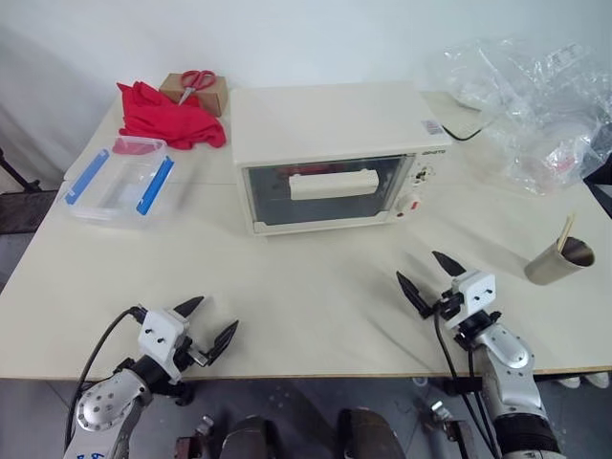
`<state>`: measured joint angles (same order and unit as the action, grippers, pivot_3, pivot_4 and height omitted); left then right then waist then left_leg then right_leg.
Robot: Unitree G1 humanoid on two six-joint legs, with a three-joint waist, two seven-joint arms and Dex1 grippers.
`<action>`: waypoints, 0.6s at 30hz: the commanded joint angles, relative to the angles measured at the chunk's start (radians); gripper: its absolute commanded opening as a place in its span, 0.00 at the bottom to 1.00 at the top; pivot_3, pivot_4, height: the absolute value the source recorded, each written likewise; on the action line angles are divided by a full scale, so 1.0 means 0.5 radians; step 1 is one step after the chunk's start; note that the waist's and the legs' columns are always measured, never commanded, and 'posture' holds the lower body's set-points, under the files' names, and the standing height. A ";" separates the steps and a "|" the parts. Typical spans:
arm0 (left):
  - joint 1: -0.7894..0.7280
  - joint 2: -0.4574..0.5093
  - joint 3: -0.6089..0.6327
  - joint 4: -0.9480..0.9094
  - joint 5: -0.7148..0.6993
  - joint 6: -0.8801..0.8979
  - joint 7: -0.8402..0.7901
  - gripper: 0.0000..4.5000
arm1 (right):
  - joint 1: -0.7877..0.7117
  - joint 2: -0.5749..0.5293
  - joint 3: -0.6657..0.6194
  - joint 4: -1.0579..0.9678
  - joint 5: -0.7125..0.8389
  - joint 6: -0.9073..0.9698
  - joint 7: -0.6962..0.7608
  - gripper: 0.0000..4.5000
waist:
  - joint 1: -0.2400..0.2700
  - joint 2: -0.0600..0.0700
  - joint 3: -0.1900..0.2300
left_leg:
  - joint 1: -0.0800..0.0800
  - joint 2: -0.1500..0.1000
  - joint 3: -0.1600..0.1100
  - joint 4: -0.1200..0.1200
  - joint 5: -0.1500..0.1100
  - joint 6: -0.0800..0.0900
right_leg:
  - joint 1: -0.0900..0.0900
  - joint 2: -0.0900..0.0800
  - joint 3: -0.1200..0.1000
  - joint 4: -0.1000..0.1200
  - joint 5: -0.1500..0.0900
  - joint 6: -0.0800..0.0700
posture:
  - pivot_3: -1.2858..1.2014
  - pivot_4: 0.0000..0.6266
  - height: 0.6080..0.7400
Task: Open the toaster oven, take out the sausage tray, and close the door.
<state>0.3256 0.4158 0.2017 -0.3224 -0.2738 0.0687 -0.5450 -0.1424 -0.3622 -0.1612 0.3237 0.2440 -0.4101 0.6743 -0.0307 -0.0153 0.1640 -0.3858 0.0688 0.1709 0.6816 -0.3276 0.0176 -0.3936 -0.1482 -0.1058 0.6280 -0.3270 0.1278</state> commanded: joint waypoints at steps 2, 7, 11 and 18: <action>-0.029 0.012 0.095 -0.065 -0.088 -0.082 -0.032 0.99 | -0.025 -0.052 0.024 -0.056 0.087 0.001 0.153 1.00 | 0.002 0.000 0.000 | 0.000 0.000 0.000 0.000 0.000 0.000 | 0.000 0.000 0.000 0.000 0.000 0.000 | 0.52 0.24 1.00; -0.121 0.063 0.220 -0.126 -0.521 0.039 -0.247 0.99 | -0.061 -0.114 0.085 -0.372 0.307 0.267 0.363 1.00 | 0.005 0.001 0.001 | 0.000 0.001 0.000 0.000 0.000 0.000 | 0.000 -0.002 0.000 0.000 0.000 0.000 | 0.52 0.24 1.00; -0.361 0.238 0.353 -0.113 -0.971 0.365 -0.354 0.99 | -0.256 -0.190 0.106 -0.558 0.417 0.531 0.423 1.00 | 0.005 0.006 0.003 | -0.001 0.002 -0.001 0.001 0.001 0.000 | 0.000 -0.001 0.000 0.002 0.000 0.000 | 0.52 0.24 1.00; -0.565 0.349 0.328 -0.092 -1.092 0.545 -0.460 0.99 | -0.543 -0.140 0.160 -0.590 0.450 0.713 0.433 1.00 | 0.005 0.008 0.003 | -0.003 -0.006 -0.001 0.000 0.000 -0.001 | -0.002 0.001 -0.003 0.003 0.000 0.000 | 0.52 0.24 1.00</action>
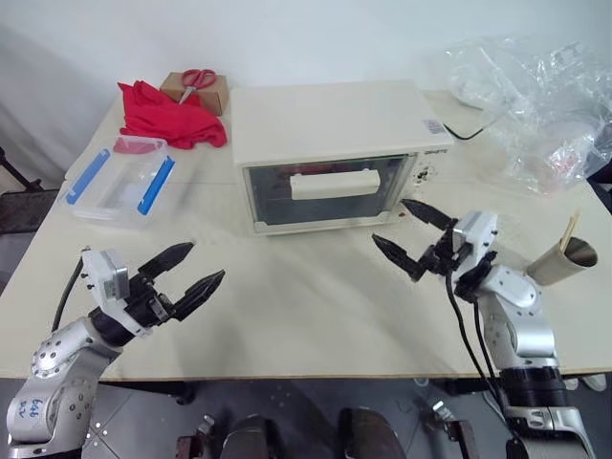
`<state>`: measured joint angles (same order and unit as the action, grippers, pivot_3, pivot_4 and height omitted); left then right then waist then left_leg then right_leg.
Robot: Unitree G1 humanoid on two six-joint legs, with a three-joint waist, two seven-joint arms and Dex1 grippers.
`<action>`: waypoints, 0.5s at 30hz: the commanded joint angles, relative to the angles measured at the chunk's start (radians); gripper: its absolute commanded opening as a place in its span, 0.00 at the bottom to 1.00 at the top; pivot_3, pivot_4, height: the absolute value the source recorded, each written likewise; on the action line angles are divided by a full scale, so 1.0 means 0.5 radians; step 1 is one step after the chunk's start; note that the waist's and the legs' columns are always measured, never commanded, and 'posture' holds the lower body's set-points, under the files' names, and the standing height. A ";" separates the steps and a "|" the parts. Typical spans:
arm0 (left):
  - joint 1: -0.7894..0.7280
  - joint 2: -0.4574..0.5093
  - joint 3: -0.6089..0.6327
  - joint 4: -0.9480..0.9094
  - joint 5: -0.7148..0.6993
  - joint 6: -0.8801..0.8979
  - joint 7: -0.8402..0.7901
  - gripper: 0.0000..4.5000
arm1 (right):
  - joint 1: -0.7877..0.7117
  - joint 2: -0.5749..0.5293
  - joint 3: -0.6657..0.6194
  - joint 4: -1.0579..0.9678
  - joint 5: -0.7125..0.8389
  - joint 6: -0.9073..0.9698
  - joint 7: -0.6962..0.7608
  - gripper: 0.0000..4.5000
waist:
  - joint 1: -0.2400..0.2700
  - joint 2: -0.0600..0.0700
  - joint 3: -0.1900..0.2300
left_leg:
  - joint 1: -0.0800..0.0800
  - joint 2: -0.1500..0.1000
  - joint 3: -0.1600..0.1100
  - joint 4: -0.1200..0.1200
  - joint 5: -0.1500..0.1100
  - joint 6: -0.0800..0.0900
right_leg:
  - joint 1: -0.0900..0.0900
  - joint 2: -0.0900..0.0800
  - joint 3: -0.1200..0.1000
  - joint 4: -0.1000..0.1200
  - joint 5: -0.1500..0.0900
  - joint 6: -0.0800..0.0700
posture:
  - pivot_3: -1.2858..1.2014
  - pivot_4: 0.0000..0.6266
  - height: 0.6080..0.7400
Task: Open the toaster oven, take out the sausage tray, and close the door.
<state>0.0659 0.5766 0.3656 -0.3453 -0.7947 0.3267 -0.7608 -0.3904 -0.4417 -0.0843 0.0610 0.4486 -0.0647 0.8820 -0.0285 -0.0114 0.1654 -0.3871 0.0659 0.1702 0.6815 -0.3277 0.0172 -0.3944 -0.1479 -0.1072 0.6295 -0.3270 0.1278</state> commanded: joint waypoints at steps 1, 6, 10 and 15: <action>-0.058 0.024 -0.001 -0.043 -0.048 0.038 -0.030 0.99 | -0.067 0.029 0.014 -0.073 0.044 0.034 0.025 1.00 | 0.001 0.000 0.000 | 0.000 0.000 0.000 0.000 0.000 0.000 | 0.000 0.001 0.000 -0.001 0.000 0.000 | 0.52 0.24 1.00; -0.083 -0.008 -0.012 0.000 0.010 0.020 -0.022 0.99 | -0.158 0.088 0.071 -0.115 0.023 0.032 0.044 1.00 | 0.000 0.000 0.000 | -0.001 -0.001 0.001 0.000 0.000 0.000 | 0.000 0.001 0.000 -0.002 0.000 0.000 | 0.52 0.24 1.00; -0.058 -0.021 -0.011 0.034 0.045 0.008 -0.032 0.99 | -0.148 0.088 0.112 -0.208 0.014 0.046 0.071 1.00 | 0.000 0.001 0.000 | -0.001 -0.001 0.002 0.000 0.000 0.000 | 0.000 0.002 0.000 -0.002 0.000 0.000 | 0.52 0.24 1.00; -0.066 -0.039 -0.005 0.091 0.080 -0.012 -0.025 0.99 | -0.071 0.057 0.142 -0.345 0.001 0.028 0.124 1.00 | -0.006 0.003 0.002 | -0.001 0.000 0.003 -0.002 0.000 -0.001 | -0.003 0.003 0.001 -0.002 0.000 0.000 | 0.52 0.24 1.00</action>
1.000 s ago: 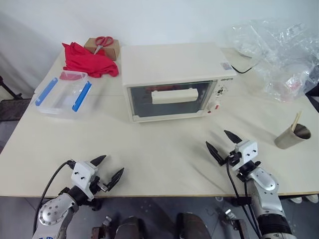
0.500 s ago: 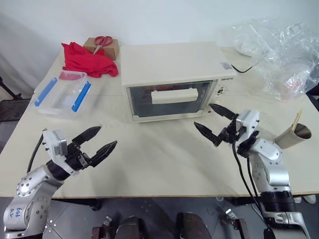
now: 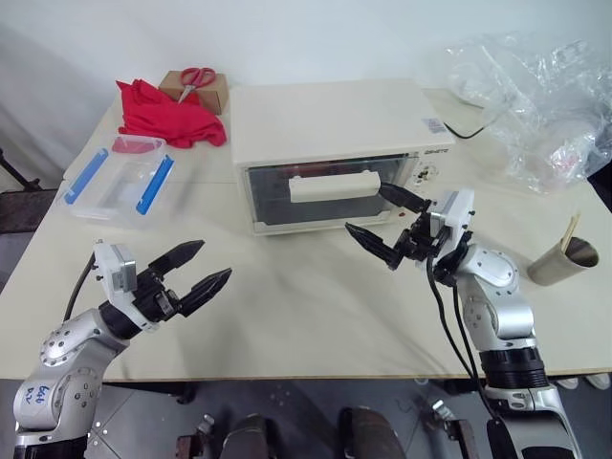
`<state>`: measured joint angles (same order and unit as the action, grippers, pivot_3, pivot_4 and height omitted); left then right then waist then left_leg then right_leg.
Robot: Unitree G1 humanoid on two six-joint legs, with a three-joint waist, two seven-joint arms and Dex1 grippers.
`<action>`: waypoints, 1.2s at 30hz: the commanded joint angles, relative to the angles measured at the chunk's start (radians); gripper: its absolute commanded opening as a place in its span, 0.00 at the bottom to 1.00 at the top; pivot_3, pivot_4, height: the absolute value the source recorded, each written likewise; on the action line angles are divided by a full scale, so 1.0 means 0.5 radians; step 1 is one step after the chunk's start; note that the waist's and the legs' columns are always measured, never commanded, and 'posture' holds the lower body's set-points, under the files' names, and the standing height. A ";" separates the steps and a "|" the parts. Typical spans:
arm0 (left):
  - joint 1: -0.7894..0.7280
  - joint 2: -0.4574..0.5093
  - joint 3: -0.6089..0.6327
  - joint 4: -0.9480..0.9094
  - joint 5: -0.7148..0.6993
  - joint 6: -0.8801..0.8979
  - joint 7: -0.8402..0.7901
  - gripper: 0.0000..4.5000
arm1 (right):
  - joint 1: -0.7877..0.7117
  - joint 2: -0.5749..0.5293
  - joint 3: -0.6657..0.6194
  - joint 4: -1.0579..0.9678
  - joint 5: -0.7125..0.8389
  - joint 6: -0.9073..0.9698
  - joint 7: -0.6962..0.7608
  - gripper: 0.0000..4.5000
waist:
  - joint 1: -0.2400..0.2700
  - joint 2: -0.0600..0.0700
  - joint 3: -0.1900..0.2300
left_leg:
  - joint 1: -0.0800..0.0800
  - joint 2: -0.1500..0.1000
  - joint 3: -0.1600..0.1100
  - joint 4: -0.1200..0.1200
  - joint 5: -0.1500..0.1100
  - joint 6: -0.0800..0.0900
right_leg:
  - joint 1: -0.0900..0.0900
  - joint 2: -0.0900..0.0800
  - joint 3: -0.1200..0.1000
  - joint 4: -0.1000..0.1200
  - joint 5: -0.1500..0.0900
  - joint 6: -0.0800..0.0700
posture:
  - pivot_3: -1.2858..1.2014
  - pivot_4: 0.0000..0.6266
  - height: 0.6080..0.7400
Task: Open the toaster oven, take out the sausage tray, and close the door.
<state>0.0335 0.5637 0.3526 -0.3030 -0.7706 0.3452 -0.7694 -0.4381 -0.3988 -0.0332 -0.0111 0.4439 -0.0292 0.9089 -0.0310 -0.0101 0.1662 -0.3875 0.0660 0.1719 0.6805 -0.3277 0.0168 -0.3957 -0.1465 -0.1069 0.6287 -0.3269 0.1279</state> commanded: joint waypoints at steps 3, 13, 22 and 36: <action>-0.112 -0.058 0.056 0.096 0.017 -0.052 0.069 0.99 | 0.167 -0.155 0.163 -0.259 -0.162 -0.226 0.242 1.00 | 0.005 0.002 0.001 | 0.000 0.000 0.001 0.000 0.000 0.000 | -0.001 0.000 0.001 -0.001 0.000 0.000 | 0.52 0.24 1.00; -0.624 -0.192 -0.007 0.414 0.096 -0.187 0.084 0.51 | 0.170 -0.188 0.216 -0.051 -0.365 -0.668 0.287 1.00 | 0.004 0.001 0.003 | 0.000 0.001 0.003 0.002 0.001 -0.002 | 0.000 0.002 0.000 -0.001 0.000 0.000 | 0.52 0.24 1.00; -0.971 -0.316 -0.253 0.678 0.269 -0.269 -0.031 0.00 | 0.124 -0.199 0.223 0.025 -0.398 -0.760 0.264 1.00 | 0.008 -0.001 0.004 | 0.000 0.000 0.002 0.003 0.001 -0.002 | 0.001 0.003 -0.001 -0.001 0.001 0.001 | 0.52 0.24 1.00; -1.002 -0.320 -0.462 0.783 0.336 -0.238 -0.346 0.00 | 0.859 -0.513 -0.288 -0.025 -0.428 -0.768 0.011 1.00 | 0.097 -0.003 0.006 | -0.001 -0.004 0.002 0.006 0.000 0.000 | 0.006 0.002 -0.001 -0.005 0.002 0.003 | 0.52 0.24 1.00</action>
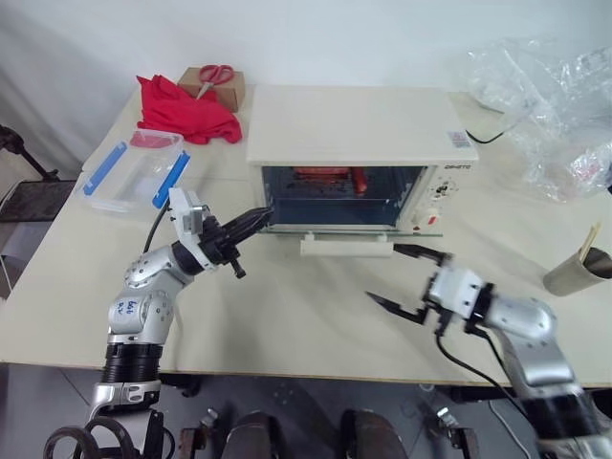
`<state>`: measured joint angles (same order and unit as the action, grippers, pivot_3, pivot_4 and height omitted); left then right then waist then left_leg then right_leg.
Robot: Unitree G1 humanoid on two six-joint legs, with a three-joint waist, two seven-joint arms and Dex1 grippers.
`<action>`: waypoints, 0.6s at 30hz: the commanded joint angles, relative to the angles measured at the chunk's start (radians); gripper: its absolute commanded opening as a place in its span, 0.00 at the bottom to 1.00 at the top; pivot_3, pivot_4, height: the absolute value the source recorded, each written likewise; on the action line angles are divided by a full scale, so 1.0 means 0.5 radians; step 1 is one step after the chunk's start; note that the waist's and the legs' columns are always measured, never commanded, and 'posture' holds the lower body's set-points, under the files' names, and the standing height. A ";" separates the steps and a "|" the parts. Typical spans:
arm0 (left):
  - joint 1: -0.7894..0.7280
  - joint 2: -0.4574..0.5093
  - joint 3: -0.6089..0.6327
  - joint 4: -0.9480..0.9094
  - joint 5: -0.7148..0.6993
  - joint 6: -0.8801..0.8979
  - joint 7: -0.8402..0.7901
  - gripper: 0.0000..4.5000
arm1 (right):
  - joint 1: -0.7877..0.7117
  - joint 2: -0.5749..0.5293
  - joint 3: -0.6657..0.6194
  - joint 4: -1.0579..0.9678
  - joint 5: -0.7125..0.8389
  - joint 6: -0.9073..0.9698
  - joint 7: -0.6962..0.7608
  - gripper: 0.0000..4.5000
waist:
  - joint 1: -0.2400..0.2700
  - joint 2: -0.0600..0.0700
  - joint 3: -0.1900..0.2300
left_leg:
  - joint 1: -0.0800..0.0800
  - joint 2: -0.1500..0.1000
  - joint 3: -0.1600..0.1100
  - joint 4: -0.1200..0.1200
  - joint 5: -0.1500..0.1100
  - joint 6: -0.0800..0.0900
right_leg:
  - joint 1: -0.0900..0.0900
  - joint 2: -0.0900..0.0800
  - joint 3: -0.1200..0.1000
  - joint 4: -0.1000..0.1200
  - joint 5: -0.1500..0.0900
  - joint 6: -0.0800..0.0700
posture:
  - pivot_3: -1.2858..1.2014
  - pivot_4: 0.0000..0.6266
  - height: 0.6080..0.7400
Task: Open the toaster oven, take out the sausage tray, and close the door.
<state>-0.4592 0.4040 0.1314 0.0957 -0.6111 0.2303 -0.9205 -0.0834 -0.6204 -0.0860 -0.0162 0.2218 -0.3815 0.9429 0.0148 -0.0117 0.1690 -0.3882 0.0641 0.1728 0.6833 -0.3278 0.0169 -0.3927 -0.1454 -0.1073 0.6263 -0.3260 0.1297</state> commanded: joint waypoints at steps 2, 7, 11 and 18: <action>0.011 0.021 -0.061 0.006 0.087 -0.062 -0.095 0.00 | 0.360 -0.149 -0.360 0.068 -0.006 -0.113 -0.093 1.00 | 0.005 0.000 0.000 | 0.000 0.000 0.000 0.000 0.000 0.000 | 0.000 0.000 0.000 -0.001 0.000 0.000 | 0.52 0.24 1.00; 0.057 0.048 -0.118 0.067 0.258 -0.189 -0.119 0.00 | 0.388 -0.242 -0.567 -0.038 -0.022 -0.063 -0.261 1.00 | -0.037 0.000 0.000 | 0.004 0.001 0.003 0.000 0.001 0.000 | 0.000 0.000 0.004 0.000 0.000 0.000 | 0.52 0.24 1.00; 0.106 0.048 -0.175 0.084 0.372 -0.285 -0.128 0.00 | 0.234 -0.284 -0.490 -0.141 -0.164 0.002 -0.351 1.00 | -0.067 0.000 0.000 | 0.007 0.004 0.001 0.000 0.003 -0.003 | -0.001 0.002 0.004 0.003 0.000 -0.001 | 0.52 0.24 1.00; 0.312 0.003 -0.189 0.006 0.458 -0.369 -0.023 0.00 | -0.342 -0.040 0.150 -0.376 -0.584 0.129 -0.478 1.00 | -0.085 0.001 0.001 | 0.004 0.006 0.000 -0.001 0.004 -0.003 | -0.003 0.003 0.003 0.005 -0.001 -0.001 | 0.52 0.24 1.00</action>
<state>-0.3161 0.3966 0.0241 0.1314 -0.3904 0.0711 -0.9392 -0.2314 -0.6561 -0.0636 -0.1753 -0.0165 -0.3247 0.7263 -0.0276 -0.0110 0.1694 -0.3866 0.0669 0.1729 0.6830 -0.3260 0.0153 -0.3949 -0.1439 -0.1059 0.6292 -0.3263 0.1291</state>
